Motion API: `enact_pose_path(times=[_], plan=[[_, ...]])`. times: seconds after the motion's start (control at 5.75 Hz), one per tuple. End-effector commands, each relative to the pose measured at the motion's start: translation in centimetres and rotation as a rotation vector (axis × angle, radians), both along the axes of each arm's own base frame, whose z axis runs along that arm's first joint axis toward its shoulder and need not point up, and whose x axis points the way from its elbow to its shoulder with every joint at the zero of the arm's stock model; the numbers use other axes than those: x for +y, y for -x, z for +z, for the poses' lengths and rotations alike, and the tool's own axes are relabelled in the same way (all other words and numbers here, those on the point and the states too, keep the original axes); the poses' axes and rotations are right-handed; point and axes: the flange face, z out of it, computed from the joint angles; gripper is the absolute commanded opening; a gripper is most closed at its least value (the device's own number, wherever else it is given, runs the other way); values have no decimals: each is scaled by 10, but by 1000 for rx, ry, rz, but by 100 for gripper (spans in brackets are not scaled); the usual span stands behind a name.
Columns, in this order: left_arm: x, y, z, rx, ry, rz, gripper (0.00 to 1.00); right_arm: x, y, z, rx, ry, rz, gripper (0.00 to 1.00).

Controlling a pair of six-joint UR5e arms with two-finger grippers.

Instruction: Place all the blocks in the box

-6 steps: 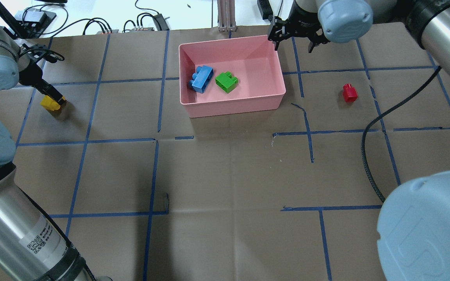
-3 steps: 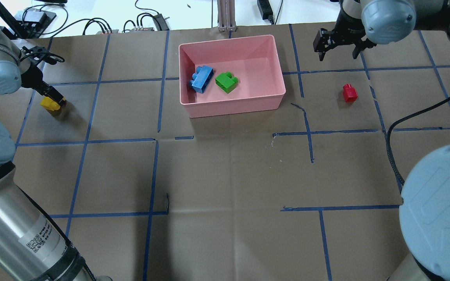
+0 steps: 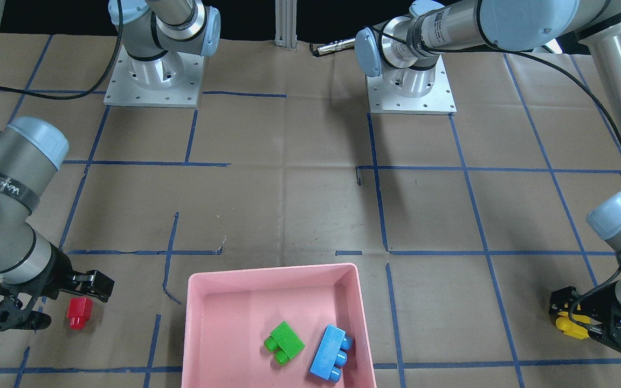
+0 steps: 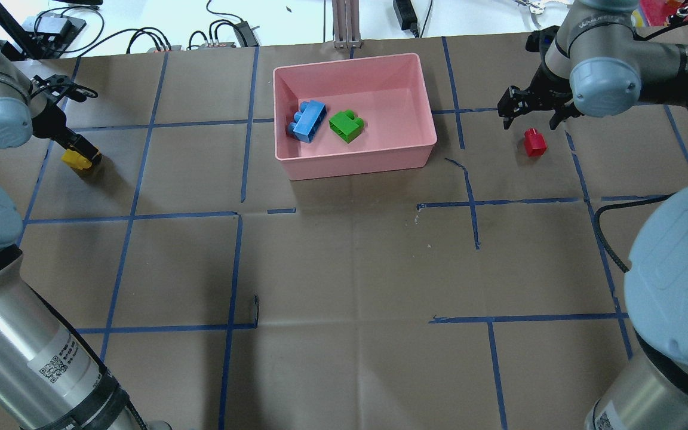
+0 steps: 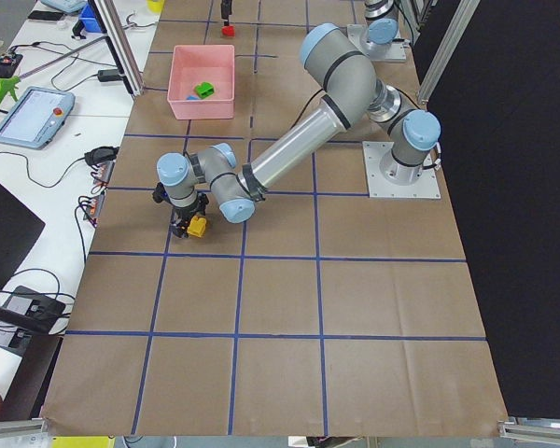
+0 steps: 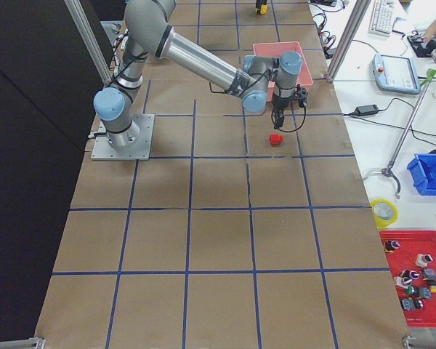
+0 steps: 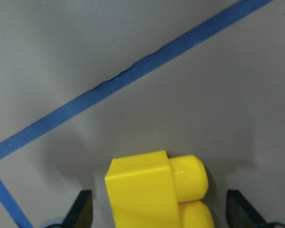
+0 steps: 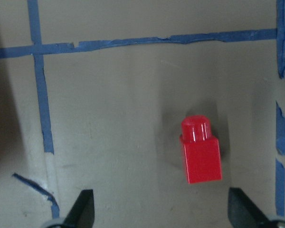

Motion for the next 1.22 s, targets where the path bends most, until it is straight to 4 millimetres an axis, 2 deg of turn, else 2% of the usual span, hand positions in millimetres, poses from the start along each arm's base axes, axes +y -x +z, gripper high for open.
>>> enact_pose_path(times=[0.0,0.17,0.52,0.7,0.87,1.04], plan=[[-1,0,2,10,10,0,69,-9,20,-28,-15,40,53,99],[-1,0,2,10,8,-2,56,-10,21,-32,-15,37,62,99],[-1,0,4,3,10,-3,39,-10,31,-52,-21,11,71,99],[0,0,7,0,10,-5,32,-5,31,-55,-16,1,85,99],[-3,-2,15,-10,22,-5,29,-2,30,-58,-16,-9,85,89],[-8,-2,45,-32,55,-6,29,-1,30,-59,-15,-12,84,84]])
